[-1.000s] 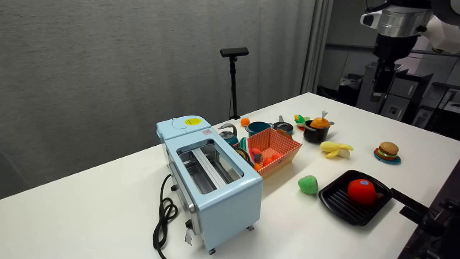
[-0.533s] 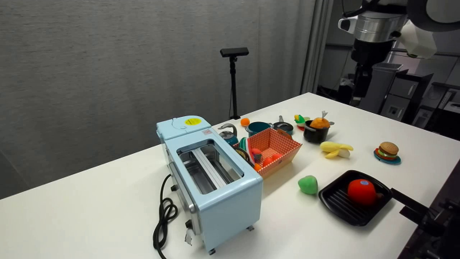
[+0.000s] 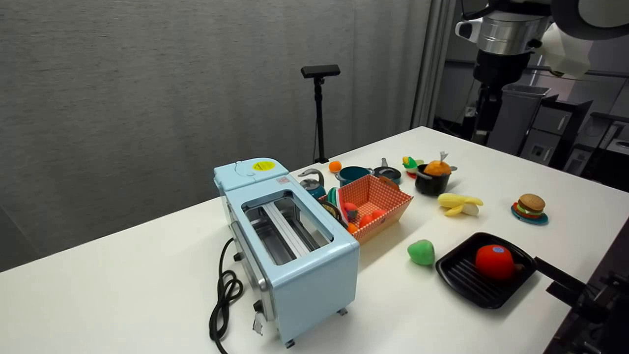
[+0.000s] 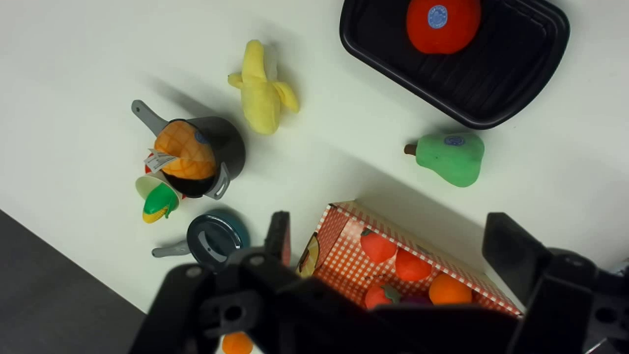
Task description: Get the toy squishy watermelon and put it in the green pot
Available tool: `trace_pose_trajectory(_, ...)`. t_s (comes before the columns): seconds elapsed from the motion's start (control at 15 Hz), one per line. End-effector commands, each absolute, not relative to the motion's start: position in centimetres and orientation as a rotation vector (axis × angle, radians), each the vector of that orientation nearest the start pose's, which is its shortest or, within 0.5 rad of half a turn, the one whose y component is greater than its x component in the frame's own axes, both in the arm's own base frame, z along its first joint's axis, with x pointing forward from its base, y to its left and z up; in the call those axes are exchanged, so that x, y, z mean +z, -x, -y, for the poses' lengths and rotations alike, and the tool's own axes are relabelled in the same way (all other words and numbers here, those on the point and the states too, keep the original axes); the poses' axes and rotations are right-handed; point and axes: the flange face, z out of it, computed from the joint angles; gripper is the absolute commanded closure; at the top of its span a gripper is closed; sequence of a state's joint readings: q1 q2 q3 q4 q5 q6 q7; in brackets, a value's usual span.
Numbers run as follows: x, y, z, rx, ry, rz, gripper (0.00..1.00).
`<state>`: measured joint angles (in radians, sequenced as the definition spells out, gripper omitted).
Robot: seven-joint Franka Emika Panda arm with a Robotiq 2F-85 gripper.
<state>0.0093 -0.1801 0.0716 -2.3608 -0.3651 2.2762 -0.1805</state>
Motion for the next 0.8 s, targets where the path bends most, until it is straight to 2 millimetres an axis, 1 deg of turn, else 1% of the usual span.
trace_pose_trajectory(0.0, 41.0, -48.5, -3.1, -0.132, 3.343, 0.829, 0.00)
trace_pose_trajectory(0.2, 40.4, -49.0, -2.9, -0.092, 3.329, 0.839, 0.00)
trace_pose_trajectory(0.33, 39.2, -49.7, -3.0, -0.033, 3.328, 0.851, 0.00)
trace_pose_trajectory(0.6, 35.8, -51.2, -3.9, 0.148, 3.222, 0.983, 0.00)
trace_pose_trajectory(0.73, 34.0, -52.1, -4.7, 0.252, 3.118, 1.093, 0.00)
